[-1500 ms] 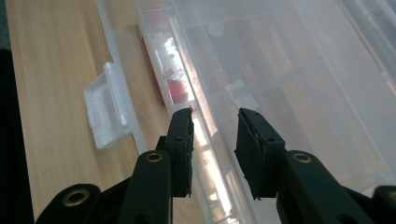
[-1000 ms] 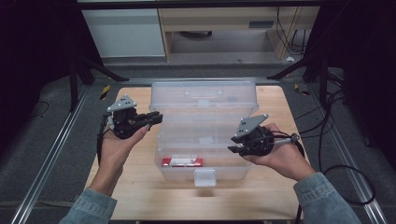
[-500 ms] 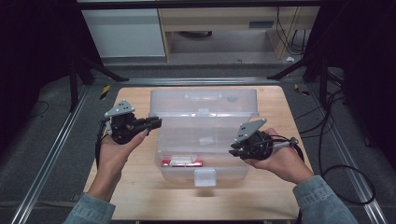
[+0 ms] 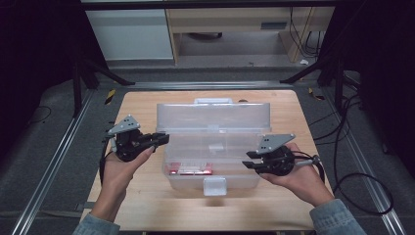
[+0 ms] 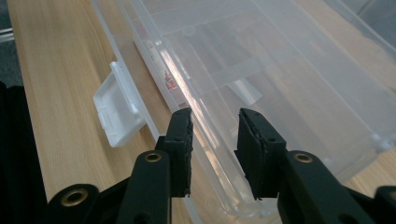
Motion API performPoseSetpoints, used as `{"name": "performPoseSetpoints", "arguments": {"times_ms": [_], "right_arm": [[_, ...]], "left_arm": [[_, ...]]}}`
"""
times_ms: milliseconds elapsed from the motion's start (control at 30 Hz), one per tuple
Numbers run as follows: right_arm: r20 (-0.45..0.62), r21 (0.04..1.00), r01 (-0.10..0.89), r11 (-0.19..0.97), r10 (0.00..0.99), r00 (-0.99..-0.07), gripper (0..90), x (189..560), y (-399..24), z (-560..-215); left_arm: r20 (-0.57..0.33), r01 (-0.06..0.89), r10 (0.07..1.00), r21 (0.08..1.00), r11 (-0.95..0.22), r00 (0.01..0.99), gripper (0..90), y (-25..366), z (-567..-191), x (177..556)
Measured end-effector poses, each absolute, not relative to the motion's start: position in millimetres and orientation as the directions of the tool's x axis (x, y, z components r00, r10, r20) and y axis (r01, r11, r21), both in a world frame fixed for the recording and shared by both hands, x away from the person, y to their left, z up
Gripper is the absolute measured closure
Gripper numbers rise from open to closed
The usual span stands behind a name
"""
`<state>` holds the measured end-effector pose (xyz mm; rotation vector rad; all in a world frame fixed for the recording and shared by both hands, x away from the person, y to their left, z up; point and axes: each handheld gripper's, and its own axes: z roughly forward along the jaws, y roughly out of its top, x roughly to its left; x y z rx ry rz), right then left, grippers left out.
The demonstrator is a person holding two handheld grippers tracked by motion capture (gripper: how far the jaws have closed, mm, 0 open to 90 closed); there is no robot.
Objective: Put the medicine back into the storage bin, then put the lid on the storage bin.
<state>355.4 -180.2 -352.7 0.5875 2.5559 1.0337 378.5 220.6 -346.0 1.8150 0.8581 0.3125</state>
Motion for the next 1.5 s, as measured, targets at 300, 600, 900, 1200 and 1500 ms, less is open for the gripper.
{"name": "performPoseSetpoints", "arguments": {"times_ms": [300,600,900,1200,1500], "right_arm": [[-0.138,0.76,0.277,0.588,0.562,-0.815,60.6,342.2,-206.2,-345.2],[-0.145,0.782,0.317,0.536,0.651,-0.745,58.5,336.8,-237.2,-339.5],[-0.139,0.781,0.359,0.51,0.703,-0.697,56.4,338.6,-253.6,-345.8],[-0.128,0.777,0.379,0.503,0.715,-0.687,56.4,338.0,-258.6,-352.6],[-0.121,0.77,0.393,0.503,0.72,-0.684,56.3,337.5,-261.5,-357.8]], "left_arm": [[-0.187,0.415,0.676,0.889,-0.192,0.713,73.8,221.5,-352.3,374.0],[-0.193,0.426,0.672,0.883,-0.2,0.715,73.9,222.3,-357.4,369.0],[-0.188,0.425,0.671,0.881,-0.207,0.717,74.1,226.2,-358.1,364.6],[-0.192,0.429,0.66,0.876,-0.218,0.727,81.3,233.2,-361.6,360.7],[-0.19,0.435,0.67,0.873,-0.22,0.718,85.0,241.4,-366.2,360.3]]}}
